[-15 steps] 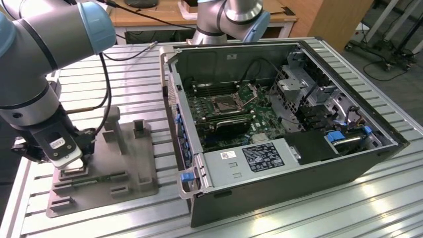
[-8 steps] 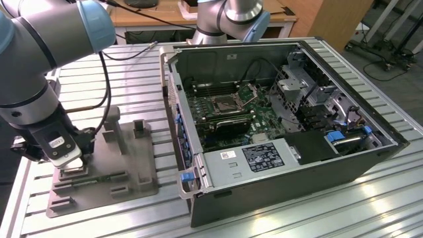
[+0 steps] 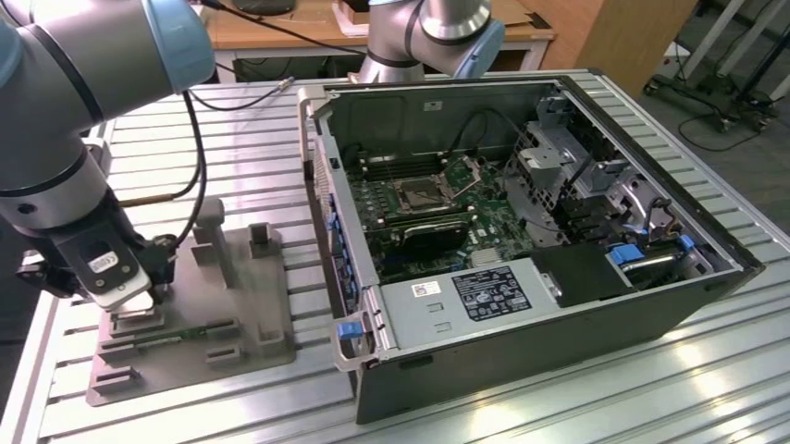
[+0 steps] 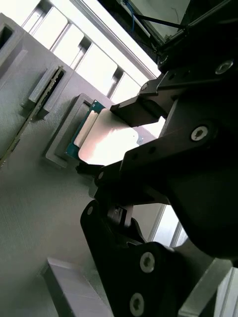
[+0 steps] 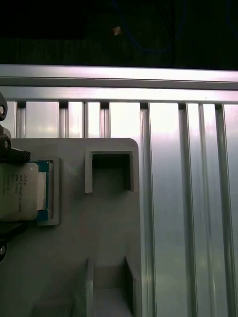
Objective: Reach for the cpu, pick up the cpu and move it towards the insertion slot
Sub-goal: 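Pick up the cpu and move it towards the insertion slot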
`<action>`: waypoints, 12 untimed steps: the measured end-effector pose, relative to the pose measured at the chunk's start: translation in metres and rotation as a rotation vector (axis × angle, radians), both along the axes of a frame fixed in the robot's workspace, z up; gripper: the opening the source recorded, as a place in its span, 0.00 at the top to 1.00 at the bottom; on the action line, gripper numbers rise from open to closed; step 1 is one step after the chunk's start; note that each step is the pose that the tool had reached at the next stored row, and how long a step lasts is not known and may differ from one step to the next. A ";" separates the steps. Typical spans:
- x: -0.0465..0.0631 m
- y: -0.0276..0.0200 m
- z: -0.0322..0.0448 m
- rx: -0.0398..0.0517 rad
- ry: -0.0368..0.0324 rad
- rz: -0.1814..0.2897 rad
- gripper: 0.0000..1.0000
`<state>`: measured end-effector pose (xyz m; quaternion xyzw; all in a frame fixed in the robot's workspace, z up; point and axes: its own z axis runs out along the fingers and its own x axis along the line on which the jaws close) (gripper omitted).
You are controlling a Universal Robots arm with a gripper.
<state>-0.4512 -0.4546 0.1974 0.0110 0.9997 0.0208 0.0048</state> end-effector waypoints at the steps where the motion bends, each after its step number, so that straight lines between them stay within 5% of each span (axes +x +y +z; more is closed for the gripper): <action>1: 0.000 0.0000 0.0009 0.0004 0.0000 0.000 0.46; 12: 0.000 0.0000 0.0113 0.0032 0.0000 0.000 0.46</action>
